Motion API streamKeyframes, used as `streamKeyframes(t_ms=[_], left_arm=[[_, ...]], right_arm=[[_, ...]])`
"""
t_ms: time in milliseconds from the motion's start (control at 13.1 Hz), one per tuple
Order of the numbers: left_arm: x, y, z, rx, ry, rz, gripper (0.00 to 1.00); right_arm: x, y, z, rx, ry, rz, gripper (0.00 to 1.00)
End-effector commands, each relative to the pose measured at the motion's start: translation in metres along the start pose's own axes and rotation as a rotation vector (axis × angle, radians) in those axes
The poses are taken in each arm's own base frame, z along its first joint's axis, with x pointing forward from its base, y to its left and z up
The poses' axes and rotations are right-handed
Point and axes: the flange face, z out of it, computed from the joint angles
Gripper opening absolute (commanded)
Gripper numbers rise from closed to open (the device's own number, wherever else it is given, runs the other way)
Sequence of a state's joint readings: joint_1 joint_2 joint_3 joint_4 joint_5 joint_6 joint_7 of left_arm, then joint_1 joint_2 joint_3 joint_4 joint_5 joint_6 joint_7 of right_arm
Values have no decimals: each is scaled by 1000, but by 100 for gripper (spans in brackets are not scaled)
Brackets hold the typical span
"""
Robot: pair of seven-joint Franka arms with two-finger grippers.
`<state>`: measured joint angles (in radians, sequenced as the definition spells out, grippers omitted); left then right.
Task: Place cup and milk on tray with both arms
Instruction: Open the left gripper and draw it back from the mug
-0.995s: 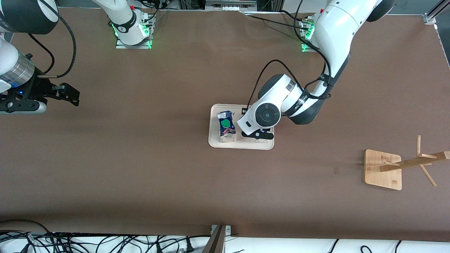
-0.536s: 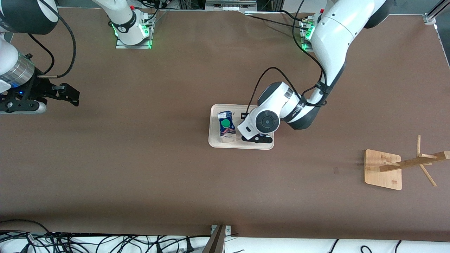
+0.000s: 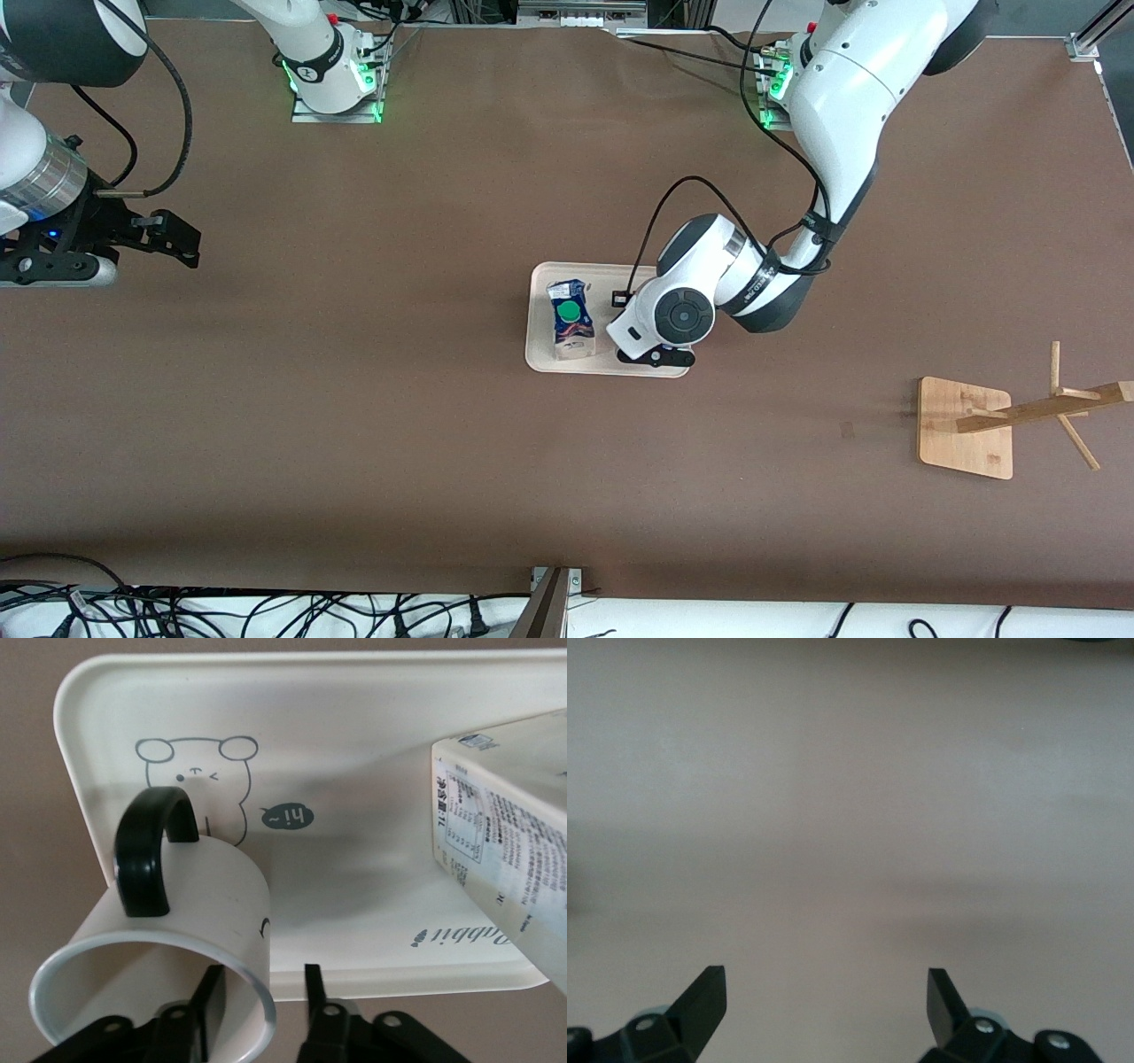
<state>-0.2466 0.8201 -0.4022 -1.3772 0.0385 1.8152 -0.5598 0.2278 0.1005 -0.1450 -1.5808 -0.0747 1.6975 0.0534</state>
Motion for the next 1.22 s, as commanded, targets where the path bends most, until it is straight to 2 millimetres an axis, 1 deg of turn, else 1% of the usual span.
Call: streamKeyframes(t_ms=[0,77,153,230,383,459,536,612,689,766,919,995,1148], left_arm=[[3,-4,-18,-7,15,7,100],[3,-12,-31,-22,22,-7,100],[4,-24,-37,-14,-6,-22,100],[-2,-32,-53,0,-26,-29,100],[-4,-48,-101,1,-19,-55,100],[-13,-54,-124,21,-22,-55,100],[-23,-60,-152,25,5,-61,100],[-28,-75,-180,22,52,-89,100],[-29,-95,-200,20,86,-119,100],[-29,-109,-211,13,101,-125,100],[-25,-142,-227,1,122,-72,100],[-25,-151,-232,4,130,-51,100],[-32,-180,-257,-1,169,-14,100]], right_arm=[[0,1,-1,19,4,0,100],[0,2,-2,17,5,0,100],[0,2,-2,17,6,0,100],[0,1,-2,19,5,0,100],[0,1,-2,19,6,-2,100],[0,1,-2,17,6,-2,100],[0,1,-3,19,7,0,100],[0,0,-2,21,5,2,100],[-1,-3,-4,21,7,-3,100],[-1,-5,-5,22,9,-7,100],[-2,-8,-5,48,2,-3,100],[-3,-10,-5,69,-1,0,100],[-3,-10,-6,69,-3,0,100]])
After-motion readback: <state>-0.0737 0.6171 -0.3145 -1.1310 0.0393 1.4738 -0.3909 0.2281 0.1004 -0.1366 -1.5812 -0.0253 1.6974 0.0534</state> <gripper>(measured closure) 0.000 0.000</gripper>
